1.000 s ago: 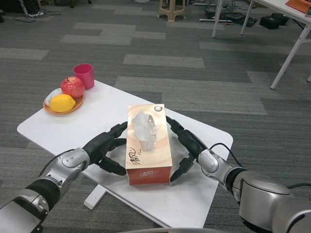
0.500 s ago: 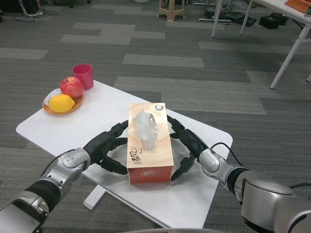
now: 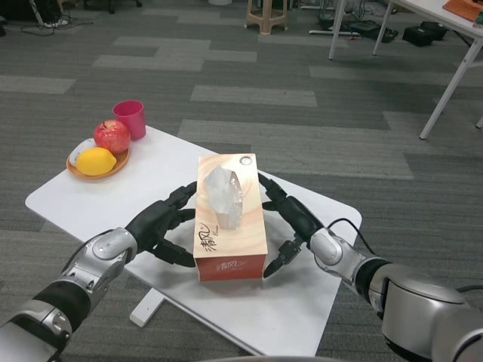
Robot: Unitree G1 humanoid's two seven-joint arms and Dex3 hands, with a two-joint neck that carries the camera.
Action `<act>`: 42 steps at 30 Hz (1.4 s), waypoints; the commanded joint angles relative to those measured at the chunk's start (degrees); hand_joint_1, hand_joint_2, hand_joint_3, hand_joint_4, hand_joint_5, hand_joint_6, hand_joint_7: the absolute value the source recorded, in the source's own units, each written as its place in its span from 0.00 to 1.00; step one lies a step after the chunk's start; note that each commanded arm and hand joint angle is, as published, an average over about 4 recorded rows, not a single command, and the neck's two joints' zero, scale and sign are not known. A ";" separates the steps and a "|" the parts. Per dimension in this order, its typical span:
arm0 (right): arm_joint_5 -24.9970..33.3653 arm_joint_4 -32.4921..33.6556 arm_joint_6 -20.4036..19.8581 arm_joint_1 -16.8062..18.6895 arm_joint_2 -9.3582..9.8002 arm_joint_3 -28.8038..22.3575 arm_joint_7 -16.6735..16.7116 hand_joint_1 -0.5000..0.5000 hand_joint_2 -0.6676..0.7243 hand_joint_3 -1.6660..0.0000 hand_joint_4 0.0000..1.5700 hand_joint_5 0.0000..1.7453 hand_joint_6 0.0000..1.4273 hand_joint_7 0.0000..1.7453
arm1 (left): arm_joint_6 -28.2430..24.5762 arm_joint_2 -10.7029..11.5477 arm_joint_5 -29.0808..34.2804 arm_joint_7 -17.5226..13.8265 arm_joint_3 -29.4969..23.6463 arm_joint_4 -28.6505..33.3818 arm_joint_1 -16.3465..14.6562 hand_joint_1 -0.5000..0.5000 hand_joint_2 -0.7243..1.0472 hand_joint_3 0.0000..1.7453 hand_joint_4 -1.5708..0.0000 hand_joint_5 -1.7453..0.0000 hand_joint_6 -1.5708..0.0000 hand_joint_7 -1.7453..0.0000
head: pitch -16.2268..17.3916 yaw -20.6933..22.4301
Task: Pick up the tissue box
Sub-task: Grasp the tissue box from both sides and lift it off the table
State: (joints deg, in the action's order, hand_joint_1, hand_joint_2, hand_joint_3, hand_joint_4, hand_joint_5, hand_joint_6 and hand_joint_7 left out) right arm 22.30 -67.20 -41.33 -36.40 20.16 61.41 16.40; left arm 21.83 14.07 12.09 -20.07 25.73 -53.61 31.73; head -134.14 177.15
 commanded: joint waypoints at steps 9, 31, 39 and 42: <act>-0.22 5.37 -1.03 -0.54 -0.46 -2.06 -1.18 0.21 0.14 0.76 0.09 0.28 0.00 0.08 | -0.78 -0.63 -0.51 -1.79 -2.35 7.56 -1.06 1.00 0.75 0.00 1.00 0.62 1.00 1.00 | -0.39 0.19; -0.16 13.06 -1.03 0.50 2.07 -5.29 -1.20 0.21 0.11 0.71 0.07 0.33 0.00 0.08 | -3.63 0.91 -1.89 -1.86 -7.10 17.62 -3.52 1.00 0.75 0.00 1.00 0.62 1.00 1.00 | -0.63 0.44; -0.16 15.61 -0.99 0.83 2.99 -5.89 -1.20 0.21 0.09 0.71 0.06 0.33 0.00 0.08 | -4.14 1.24 -2.13 -1.81 -8.02 19.53 -4.20 1.00 0.75 0.00 1.00 0.59 1.00 1.00 | -0.96 0.77; -0.16 16.45 -0.95 0.87 3.24 -6.00 -1.20 0.21 0.09 0.71 0.06 0.33 0.00 0.08 | -4.32 1.31 -2.24 -1.86 -8.33 20.23 -4.37 1.00 0.75 0.00 1.00 0.59 1.00 1.00 | -0.96 0.80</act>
State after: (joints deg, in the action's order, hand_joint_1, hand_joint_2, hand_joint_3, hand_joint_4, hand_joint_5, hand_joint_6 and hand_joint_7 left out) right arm 22.30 -53.53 -41.11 -35.30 25.50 55.59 15.91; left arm 17.26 17.10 9.54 -21.27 16.77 -35.42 26.89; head -135.08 177.94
